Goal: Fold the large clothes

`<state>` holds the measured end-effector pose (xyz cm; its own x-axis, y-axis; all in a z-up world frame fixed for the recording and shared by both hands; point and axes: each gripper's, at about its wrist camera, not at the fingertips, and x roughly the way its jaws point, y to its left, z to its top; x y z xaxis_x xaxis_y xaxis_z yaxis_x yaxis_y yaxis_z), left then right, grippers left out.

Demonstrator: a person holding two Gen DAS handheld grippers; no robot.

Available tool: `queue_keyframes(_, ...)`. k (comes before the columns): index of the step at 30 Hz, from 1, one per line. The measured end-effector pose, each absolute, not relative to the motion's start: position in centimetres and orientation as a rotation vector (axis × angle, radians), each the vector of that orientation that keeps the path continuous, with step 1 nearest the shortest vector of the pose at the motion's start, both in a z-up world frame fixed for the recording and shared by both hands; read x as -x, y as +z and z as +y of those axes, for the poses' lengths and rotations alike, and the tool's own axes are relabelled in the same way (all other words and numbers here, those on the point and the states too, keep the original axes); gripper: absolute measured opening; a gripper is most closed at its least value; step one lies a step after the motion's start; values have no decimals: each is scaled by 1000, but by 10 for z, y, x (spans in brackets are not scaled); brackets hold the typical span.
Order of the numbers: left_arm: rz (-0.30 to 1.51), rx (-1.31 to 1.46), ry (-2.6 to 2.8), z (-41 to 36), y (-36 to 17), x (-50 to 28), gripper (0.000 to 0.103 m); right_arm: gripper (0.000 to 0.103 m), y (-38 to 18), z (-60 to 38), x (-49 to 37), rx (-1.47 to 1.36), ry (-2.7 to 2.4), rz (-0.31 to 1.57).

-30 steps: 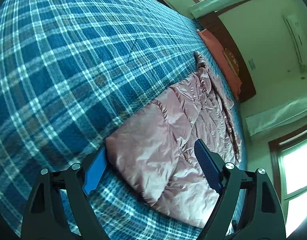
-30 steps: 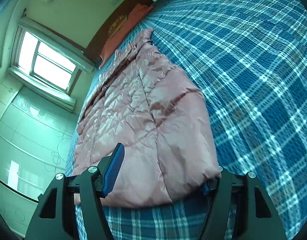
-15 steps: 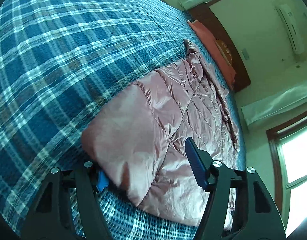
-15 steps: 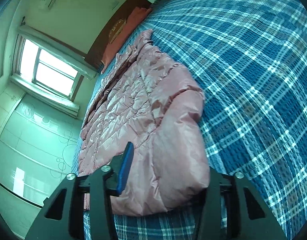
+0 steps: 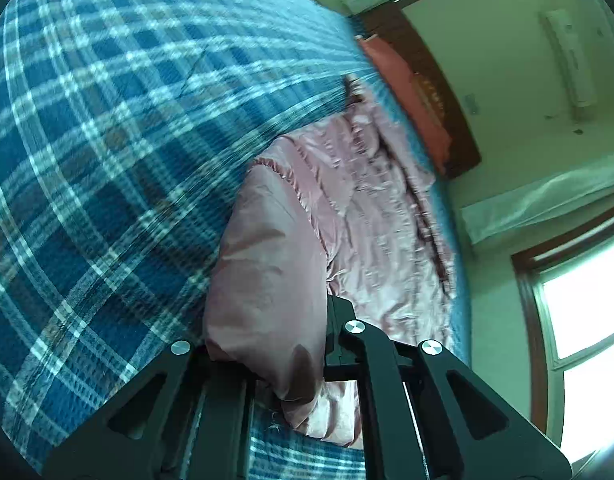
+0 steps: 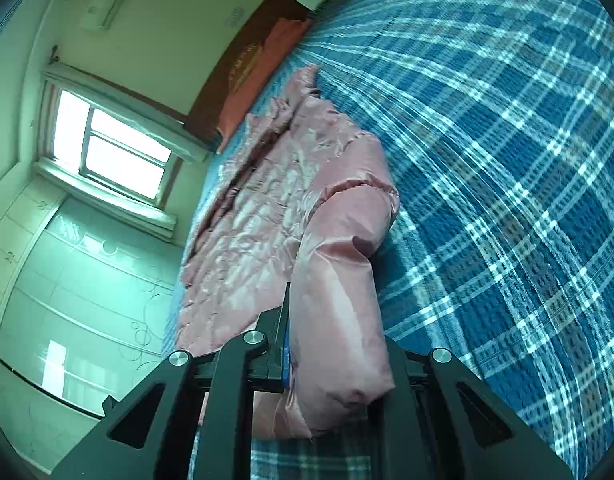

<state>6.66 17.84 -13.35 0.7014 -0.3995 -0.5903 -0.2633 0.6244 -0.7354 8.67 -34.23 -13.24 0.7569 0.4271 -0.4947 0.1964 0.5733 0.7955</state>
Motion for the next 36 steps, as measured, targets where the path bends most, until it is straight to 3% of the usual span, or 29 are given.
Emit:
queue_keyframes(21, 704, 877, -275, 193, -47, 43, 5, 12, -65, -330, 6, -984, 321, 635)
queue_keyframes(27, 667, 859, -281, 188, -29, 7, 5, 12, -41, -339, -48, -972, 364, 581)
queue_keyframes(36, 622, 808, -249, 179, -3, -141, 5, 12, -15, -356, -193, -963, 360, 527)
